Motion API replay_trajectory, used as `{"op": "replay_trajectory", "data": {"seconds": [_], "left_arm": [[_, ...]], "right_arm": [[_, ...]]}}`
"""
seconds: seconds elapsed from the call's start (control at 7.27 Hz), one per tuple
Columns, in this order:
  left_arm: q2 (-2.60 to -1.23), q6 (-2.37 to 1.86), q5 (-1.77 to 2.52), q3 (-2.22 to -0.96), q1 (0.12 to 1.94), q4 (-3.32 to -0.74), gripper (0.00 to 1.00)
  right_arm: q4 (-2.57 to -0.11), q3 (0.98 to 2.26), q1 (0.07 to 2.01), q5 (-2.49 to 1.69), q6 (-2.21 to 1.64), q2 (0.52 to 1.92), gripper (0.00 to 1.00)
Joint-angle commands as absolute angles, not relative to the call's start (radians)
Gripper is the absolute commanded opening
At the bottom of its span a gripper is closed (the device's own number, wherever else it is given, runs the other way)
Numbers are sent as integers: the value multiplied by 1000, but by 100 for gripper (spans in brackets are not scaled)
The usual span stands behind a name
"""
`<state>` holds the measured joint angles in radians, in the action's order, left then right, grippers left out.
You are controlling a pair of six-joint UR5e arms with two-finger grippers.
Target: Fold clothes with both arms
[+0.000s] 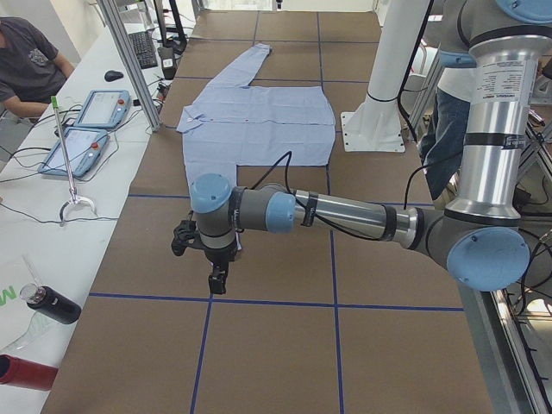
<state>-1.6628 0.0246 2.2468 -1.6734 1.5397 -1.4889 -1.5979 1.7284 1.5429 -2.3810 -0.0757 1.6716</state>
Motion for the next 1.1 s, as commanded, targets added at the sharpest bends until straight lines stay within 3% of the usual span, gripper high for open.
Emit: {"op": "replay_trajectory", "data": {"seconds": [0.0,0.69,0.96], "left_arm": [[-1791,23,2247,-1666,1529,-1485,100],[-1750,31,2290,-1669,1525,-1589,100],[-1682,28,2305,-1668,1526,-1728,100]], "right_arm": [[-1435,1631,1500,-2382,-107,1622,100],[-1194,1551,1349,-2381,-479,1580,100],[-913,1394,1313,-2370,-573,1588,100]]}}
